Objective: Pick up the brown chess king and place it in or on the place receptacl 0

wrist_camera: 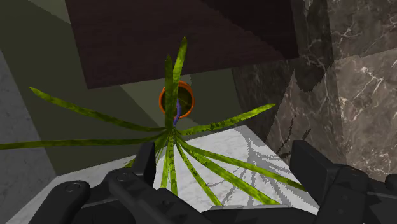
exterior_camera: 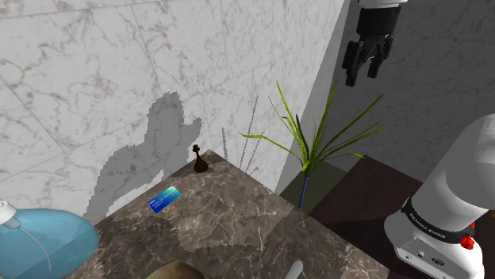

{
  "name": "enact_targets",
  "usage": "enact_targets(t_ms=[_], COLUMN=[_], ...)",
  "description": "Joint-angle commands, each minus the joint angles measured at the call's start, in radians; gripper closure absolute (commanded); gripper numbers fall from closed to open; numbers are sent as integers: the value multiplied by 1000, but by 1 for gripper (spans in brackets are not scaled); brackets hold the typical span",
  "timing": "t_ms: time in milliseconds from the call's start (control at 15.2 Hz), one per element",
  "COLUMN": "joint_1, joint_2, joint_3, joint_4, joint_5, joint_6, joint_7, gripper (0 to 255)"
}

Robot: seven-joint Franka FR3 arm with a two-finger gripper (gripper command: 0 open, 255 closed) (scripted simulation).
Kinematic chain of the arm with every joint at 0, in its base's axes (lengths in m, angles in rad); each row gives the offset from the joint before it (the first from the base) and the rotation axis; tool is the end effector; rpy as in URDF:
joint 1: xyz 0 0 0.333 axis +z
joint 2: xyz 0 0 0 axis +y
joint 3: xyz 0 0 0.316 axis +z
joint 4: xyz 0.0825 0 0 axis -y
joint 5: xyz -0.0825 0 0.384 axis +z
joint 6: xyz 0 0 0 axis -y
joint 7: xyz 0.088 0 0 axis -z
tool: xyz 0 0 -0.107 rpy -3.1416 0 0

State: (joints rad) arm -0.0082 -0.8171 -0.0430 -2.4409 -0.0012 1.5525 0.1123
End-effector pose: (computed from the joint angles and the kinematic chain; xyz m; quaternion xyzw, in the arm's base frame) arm 0.2937 -0.0183 0.5582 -0.9965 0.0743 0.0364 0.0137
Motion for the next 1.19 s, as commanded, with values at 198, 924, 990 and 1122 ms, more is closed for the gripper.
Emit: enact_targets(t_ms=[198, 924, 990, 1122], joint_1=[20, 81, 83, 87], joint_2=[32, 262, 290, 350], joint_3=[54, 252, 270, 305], joint_4=[-29, -26, -17, 5], joint_5=[48, 170, 174, 179], joint_6=[82, 399, 427, 482], joint_7=[67, 300, 321, 365], gripper=[0, 0, 0, 0])
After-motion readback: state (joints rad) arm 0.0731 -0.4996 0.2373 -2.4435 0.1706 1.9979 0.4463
